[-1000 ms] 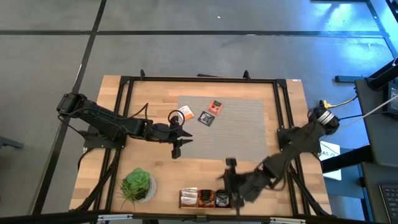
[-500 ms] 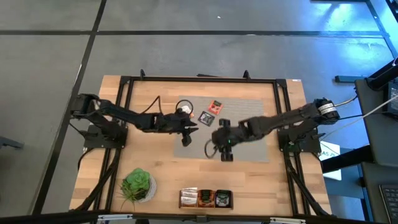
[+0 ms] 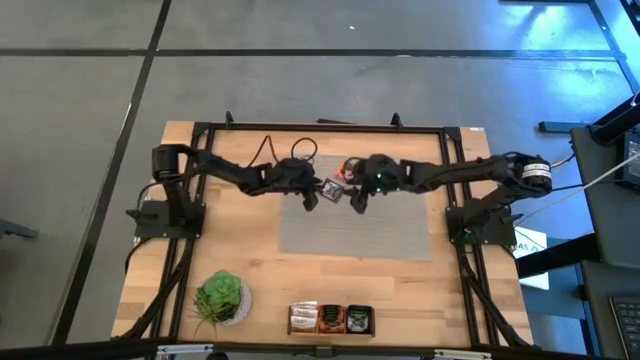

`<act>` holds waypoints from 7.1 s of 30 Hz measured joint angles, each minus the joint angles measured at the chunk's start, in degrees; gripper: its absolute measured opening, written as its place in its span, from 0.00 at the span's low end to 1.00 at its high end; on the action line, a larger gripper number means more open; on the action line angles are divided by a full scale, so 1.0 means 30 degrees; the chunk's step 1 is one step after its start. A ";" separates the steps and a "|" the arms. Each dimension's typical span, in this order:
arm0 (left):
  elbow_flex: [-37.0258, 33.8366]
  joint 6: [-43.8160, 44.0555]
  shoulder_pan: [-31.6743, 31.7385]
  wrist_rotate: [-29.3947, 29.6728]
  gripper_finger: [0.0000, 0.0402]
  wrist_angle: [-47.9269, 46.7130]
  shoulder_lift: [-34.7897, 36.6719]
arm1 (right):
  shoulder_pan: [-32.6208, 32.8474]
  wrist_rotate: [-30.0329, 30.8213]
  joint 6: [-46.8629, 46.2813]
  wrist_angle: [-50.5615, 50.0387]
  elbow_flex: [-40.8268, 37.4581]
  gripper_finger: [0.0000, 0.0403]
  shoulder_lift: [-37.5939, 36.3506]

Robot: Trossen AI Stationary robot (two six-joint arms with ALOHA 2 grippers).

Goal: Pick & Place Tea
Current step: Put the black tea bag into the right section of the wooden organizer

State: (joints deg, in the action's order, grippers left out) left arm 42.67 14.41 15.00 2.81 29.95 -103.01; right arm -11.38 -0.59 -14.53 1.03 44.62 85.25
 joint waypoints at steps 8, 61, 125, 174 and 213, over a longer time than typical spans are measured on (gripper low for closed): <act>0.1309 0.0183 0.0950 -0.0978 0.24 -0.0094 -0.2298 | -0.1821 -0.0008 -0.1043 0.0604 -0.0612 0.45 0.0080; 0.1496 0.0452 0.1138 -0.1458 0.24 -0.2032 -0.2658 | -0.2571 -0.2721 -0.6547 0.5006 -0.0591 0.31 0.5829; 0.1437 -0.0545 0.1110 -0.2642 0.24 -0.3622 -0.0040 | -0.3016 -0.3214 -0.2589 0.4757 -0.0430 0.01 0.4484; 0.1481 0.2435 -0.7575 -0.4053 0.22 -0.2119 0.4584 | 0.9527 -0.0453 -0.5588 -0.2299 -0.0394 0.01 -0.4009; 0.1481 0.3228 -0.6732 -0.3804 0.21 -0.5675 0.4584 | 0.6138 -0.2710 -0.4076 0.4549 -0.0387 0.01 0.0364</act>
State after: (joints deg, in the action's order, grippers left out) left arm 47.11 24.10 -5.19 -8.60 12.93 -89.25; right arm 7.04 -8.72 -26.76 14.68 43.46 86.35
